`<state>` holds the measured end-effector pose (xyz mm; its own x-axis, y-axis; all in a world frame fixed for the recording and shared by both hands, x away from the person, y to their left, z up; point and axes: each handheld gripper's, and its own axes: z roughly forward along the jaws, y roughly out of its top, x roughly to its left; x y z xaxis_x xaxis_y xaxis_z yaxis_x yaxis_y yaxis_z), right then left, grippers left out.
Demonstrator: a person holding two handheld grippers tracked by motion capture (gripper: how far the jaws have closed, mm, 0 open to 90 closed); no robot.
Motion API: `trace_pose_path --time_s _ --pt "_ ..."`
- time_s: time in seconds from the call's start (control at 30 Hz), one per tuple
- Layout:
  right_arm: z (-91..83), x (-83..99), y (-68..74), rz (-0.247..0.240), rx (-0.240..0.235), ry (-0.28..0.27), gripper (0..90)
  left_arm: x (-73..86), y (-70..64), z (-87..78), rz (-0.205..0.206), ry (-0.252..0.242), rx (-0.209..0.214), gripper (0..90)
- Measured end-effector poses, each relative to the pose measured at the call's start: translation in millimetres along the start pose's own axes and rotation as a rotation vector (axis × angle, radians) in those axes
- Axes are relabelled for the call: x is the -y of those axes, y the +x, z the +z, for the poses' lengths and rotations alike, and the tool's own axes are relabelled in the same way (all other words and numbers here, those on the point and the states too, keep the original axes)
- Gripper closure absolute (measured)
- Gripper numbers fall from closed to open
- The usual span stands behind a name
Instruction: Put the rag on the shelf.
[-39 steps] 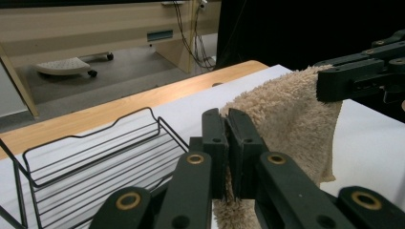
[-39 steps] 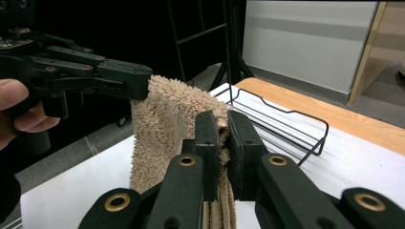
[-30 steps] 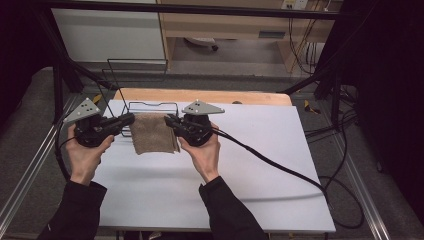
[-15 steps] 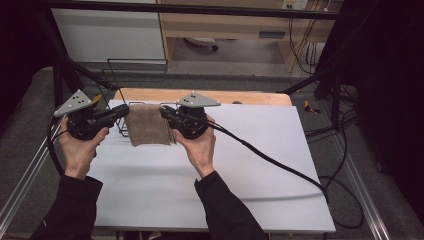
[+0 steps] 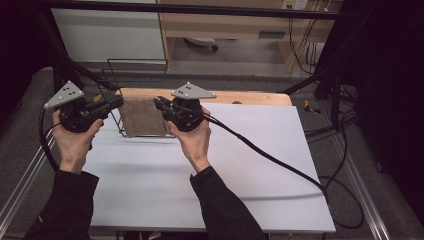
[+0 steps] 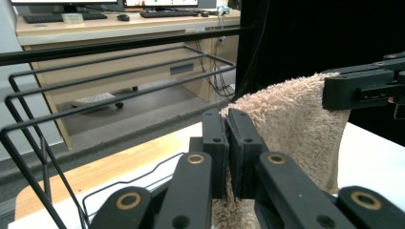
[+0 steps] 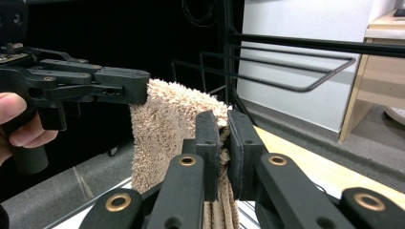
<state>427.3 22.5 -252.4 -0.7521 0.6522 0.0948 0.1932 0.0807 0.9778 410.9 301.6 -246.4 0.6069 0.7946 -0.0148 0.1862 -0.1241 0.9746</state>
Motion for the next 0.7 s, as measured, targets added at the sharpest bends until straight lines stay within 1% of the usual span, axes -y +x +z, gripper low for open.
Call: trace_pose_path --time_s 0.2,0.4,0.5,0.53,0.57,0.6,0.7 --pt "4.3 -8.6 -1.0 0.003 0.005 -0.020 84.1 -8.8 4.0 -1.4 0.005 -0.019 -0.007 86.4" --pt "8.5 -16.3 -1.2 -0.005 0.005 -0.043 84.1 -18.3 8.2 -3.8 0.008 -0.041 -0.022 86.5" --pt "10.6 -20.6 -0.8 -0.008 0.007 -0.051 84.1 -21.7 10.4 -4.4 0.003 -0.051 -0.020 86.4" --pt "11.3 -22.0 -0.7 -0.009 0.007 -0.054 84.1 -23.1 11.2 -5.1 0.010 -0.053 -0.027 86.5" --pt "11.9 -23.4 -0.3 -0.009 0.008 -0.054 84.1 -24.2 11.6 -5.2 0.007 -0.054 -0.022 86.5" --pt "12.6 -24.7 0.0 -0.012 0.009 -0.057 84.1 -25.6 12.4 -6.1 0.013 -0.057 -0.031 86.4" --pt "14.3 -29.4 1.2 -0.018 0.009 -0.062 84.1 -29.2 14.2 -7.0 0.008 -0.064 -0.029 86.5"
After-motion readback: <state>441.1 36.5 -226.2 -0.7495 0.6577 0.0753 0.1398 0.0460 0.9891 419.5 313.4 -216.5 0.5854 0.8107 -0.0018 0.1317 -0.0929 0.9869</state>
